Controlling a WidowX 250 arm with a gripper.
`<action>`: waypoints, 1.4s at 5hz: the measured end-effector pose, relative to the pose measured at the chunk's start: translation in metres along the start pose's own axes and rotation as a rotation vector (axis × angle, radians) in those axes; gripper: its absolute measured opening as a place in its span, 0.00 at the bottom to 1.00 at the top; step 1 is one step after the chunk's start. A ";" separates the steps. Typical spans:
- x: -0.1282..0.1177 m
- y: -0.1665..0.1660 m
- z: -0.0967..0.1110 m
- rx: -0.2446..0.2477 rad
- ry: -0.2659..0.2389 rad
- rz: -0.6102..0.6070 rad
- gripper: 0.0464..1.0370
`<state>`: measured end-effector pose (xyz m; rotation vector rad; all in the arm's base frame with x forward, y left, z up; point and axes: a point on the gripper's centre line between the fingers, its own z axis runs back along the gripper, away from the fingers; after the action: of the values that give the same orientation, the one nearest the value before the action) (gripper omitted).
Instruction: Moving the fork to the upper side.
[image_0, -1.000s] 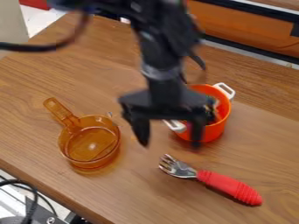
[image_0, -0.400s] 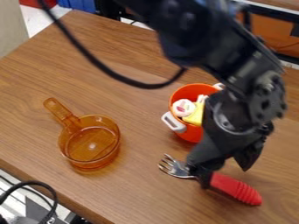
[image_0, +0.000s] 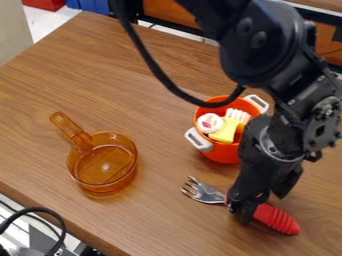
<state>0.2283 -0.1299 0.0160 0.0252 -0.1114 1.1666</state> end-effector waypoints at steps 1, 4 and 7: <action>0.000 0.000 -0.001 0.008 0.017 0.052 0.96; 0.000 0.002 -0.010 -0.003 0.001 0.094 0.90; 0.011 0.027 -0.009 0.014 0.026 0.089 0.31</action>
<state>0.2084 -0.1085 0.0070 0.0174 -0.0824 1.2563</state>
